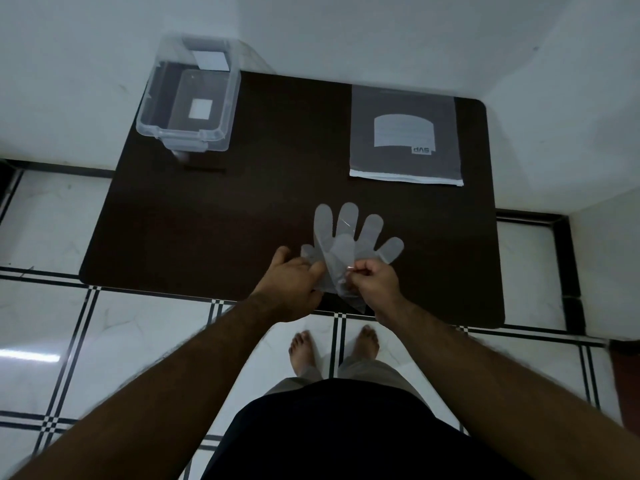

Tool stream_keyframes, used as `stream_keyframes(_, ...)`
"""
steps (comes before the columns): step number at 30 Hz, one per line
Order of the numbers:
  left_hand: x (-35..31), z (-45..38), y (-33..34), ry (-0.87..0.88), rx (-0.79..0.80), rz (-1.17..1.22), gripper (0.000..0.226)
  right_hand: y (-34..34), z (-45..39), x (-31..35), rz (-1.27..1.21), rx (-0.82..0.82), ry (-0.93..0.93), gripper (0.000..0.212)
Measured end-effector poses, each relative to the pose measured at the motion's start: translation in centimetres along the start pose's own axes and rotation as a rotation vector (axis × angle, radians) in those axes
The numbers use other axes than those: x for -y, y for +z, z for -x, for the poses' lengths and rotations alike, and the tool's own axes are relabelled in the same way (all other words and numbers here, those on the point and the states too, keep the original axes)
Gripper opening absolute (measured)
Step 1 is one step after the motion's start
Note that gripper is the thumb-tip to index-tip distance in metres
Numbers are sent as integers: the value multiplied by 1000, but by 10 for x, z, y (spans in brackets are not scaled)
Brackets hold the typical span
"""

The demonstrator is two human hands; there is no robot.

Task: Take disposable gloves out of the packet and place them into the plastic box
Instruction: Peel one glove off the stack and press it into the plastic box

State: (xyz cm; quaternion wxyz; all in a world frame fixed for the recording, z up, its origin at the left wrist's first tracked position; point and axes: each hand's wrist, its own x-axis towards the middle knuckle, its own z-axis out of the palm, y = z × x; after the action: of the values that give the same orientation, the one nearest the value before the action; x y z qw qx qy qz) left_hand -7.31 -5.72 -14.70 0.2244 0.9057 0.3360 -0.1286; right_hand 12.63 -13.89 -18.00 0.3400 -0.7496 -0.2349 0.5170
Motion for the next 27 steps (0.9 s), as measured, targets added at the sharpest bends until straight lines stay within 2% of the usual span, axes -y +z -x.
stream_keyframes(7,10,8,0,-3,99,-108,45,-1,-6,0,20,0,39,14)
stream_keyframes(9,11,9,0,-10,31,-72,40,0,-8,0,23,-3,51,15)
stream_keyframes(13,2,-5,-4,-106,-222,170,25,1,-8,0,3,-7,56,15)
stream_keyframes(14,-1,-11,-5,-125,-223,219,23,1,-7,-1,-6,-2,57,16)
stream_keyframes(16,-7,-20,-7,-121,-127,263,29,-1,-7,-1,-21,13,58,16)
stream_keyframes(18,-12,-26,-2,-94,-1,216,31,-1,-6,-1,-35,25,65,17)
stream_keyframes(20,-17,-27,7,-80,51,139,27,-1,-6,0,-40,30,76,17)
stream_keyframes(24,-20,-21,17,-162,-71,141,28,-1,-7,2,-26,14,85,14)
stream_keyframes(27,-20,-17,19,-291,-81,105,50,0,-7,3,9,-2,77,13)
